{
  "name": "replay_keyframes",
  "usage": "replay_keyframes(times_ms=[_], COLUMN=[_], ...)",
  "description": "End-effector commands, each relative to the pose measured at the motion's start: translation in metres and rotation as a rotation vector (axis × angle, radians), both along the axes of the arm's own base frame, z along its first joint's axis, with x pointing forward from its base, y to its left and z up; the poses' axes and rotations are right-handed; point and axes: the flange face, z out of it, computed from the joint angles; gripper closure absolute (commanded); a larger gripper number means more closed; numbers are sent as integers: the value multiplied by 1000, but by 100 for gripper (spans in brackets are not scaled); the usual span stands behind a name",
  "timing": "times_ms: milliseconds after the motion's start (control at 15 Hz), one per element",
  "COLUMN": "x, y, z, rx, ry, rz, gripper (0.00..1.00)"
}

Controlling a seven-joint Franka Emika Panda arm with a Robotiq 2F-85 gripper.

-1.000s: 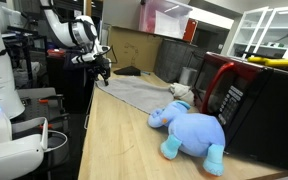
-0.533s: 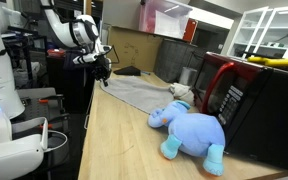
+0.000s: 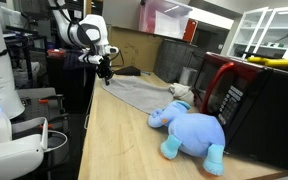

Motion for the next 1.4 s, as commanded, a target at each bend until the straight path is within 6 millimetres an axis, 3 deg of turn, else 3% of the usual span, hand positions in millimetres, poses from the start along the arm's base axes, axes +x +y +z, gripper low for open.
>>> replay_keyframes(times_ms=[0, 133, 267, 467, 667, 933, 1333], x=[-1, -13, -8, 0, 14, 28, 48], y=[1, -14, -36, -67, -84, -96, -114], z=[0, 38, 60, 110, 141, 145, 109], rx=[74, 168, 198, 199, 209, 208, 210], ry=[68, 110, 152, 147, 107, 93, 182], rz=[-39, -37, -31, -29, -41, -90, -166], gripper=[98, 98, 98, 98, 98, 98, 98])
